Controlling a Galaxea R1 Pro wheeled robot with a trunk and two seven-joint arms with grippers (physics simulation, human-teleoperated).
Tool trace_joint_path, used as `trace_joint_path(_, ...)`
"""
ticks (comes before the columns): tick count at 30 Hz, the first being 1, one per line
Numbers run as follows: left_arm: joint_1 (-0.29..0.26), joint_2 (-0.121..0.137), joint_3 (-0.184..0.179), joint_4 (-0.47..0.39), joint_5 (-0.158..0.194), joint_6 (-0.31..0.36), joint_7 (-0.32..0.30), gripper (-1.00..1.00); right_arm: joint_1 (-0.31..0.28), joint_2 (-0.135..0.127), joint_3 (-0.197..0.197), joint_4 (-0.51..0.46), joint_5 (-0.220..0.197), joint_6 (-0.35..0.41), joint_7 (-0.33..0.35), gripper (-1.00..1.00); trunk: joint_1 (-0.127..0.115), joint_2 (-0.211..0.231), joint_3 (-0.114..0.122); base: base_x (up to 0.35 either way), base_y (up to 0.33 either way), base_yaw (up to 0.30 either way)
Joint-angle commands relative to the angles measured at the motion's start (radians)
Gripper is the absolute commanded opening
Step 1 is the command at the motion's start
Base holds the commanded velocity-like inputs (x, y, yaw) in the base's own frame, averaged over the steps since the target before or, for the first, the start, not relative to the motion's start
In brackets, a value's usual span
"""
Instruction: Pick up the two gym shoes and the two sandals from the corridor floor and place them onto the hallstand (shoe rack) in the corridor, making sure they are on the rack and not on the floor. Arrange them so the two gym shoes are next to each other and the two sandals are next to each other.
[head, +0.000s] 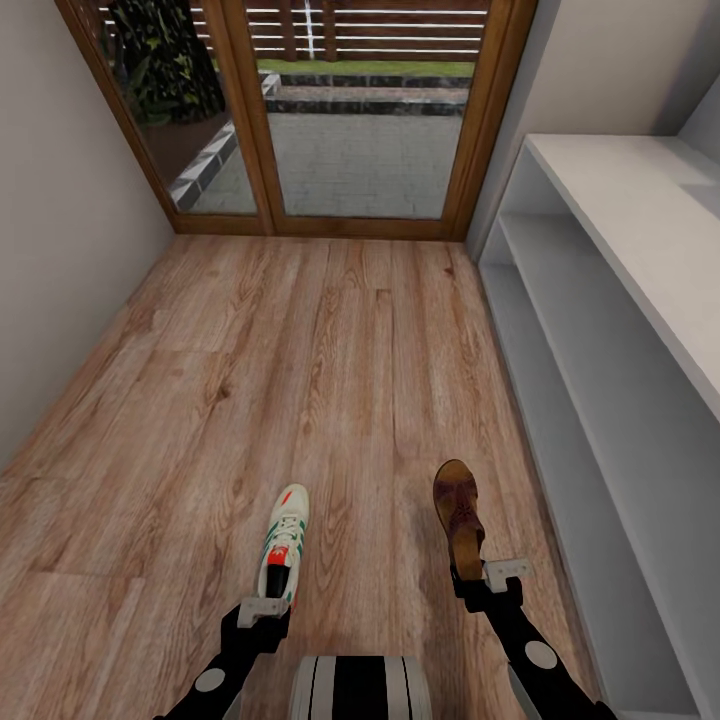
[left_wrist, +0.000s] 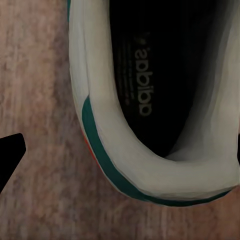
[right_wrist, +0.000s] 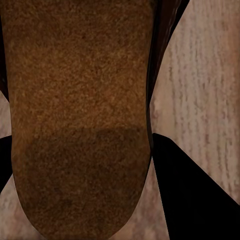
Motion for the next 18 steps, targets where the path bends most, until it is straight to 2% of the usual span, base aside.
trace_joint_path(1,-0.001,-0.001,0.008,0.001,-0.011,-0.003,-0.001,1.00,0.000,-0.001,0.003,0.000,-0.003,-0.002,-0.001,-1.00,0.000,0.000,-0.001,0.000,0.000,0.000)
trace_joint_path(18,-0.007,-0.003,0.011,0.001,-0.012,-0.001,0.000,1.00,0.000,-0.001,0.003,0.000,-0.003,-0.002,-0.001,-1.00,0.000,0.000,-0.001,0.000,0.000,0.000)
